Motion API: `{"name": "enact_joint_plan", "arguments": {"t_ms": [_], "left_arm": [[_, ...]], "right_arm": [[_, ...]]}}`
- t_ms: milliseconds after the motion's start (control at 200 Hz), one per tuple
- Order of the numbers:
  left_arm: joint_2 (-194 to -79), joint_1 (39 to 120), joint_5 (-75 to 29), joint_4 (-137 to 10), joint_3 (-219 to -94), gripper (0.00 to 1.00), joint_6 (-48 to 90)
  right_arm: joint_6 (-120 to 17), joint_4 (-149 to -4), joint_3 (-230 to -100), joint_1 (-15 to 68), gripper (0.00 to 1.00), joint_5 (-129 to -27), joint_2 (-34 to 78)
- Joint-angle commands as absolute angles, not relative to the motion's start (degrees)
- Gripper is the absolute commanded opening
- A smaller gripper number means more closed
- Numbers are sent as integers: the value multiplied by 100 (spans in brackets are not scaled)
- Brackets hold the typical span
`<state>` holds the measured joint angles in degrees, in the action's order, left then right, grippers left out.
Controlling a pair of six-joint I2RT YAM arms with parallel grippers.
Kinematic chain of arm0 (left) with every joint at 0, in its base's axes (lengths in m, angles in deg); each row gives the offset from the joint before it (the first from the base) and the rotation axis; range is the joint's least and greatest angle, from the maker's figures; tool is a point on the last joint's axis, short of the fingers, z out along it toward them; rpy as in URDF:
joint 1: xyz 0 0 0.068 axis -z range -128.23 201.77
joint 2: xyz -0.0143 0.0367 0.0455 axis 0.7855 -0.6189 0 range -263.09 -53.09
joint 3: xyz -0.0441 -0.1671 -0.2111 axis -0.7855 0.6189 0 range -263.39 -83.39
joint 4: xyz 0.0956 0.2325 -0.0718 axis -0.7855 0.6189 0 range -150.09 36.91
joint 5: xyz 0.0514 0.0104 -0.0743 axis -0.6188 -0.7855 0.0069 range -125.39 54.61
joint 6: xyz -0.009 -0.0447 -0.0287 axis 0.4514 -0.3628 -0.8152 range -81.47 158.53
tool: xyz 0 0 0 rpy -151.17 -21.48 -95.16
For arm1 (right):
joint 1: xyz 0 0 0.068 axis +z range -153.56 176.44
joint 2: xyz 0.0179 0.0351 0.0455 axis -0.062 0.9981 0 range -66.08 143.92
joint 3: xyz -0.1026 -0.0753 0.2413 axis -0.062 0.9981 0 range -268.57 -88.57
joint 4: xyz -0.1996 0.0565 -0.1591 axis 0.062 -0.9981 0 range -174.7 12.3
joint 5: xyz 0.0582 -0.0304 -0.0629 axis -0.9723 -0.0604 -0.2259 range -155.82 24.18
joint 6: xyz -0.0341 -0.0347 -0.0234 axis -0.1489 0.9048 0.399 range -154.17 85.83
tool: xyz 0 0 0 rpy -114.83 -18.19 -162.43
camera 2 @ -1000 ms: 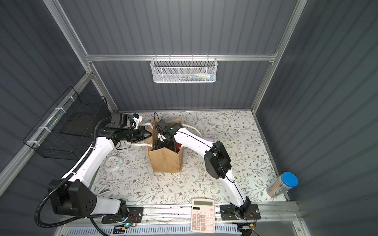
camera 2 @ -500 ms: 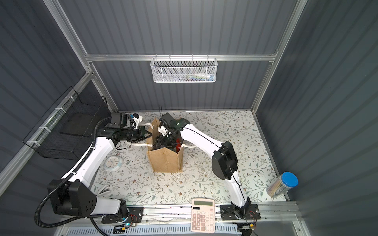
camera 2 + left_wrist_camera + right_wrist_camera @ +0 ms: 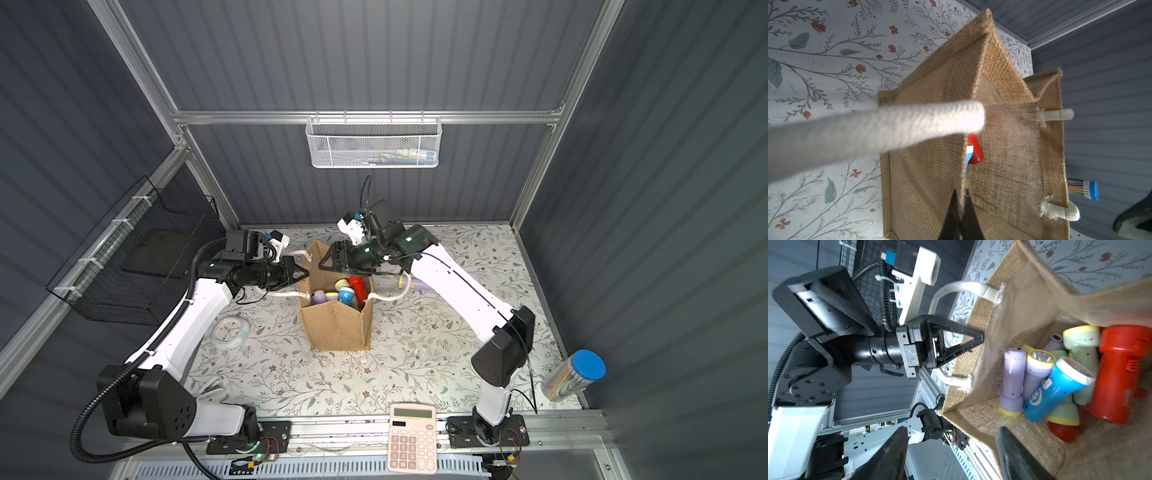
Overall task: Put the flashlights into the tote bags
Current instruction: Place the flashlight in the canvas bag, then pick up the flashlight from the center of the board.
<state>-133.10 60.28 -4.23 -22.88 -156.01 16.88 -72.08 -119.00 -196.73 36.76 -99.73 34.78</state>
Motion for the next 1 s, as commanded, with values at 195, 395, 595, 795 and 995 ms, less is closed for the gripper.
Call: {"name": "enact_joint_plan", "arguments": {"t_ms": [195,395,595,795,995], "left_arm": [[-13176,5994,-287,-2494,-15673,0,1665],[-13176,5994,-291,-2489,-15660,0,1666],[-13202,5994,-277,-2502,-15670,0,1655],[-13215,5994,-313,-2485,-15684,0,1665],[-13239,5994,-364,-2459,-15687,0,1665]], "right_arm": [[-8079,-10552,-18284,2894,71,-10371,2329],[-9135,-9552,-16832,2144,72,-10112,1402],[-10638,-9342,-15185,1214,71,-9516,708],[-10937,-9532,-14578,817,70,-8948,493],[-10935,-10680,-14679,591,69,-7671,702]]}}
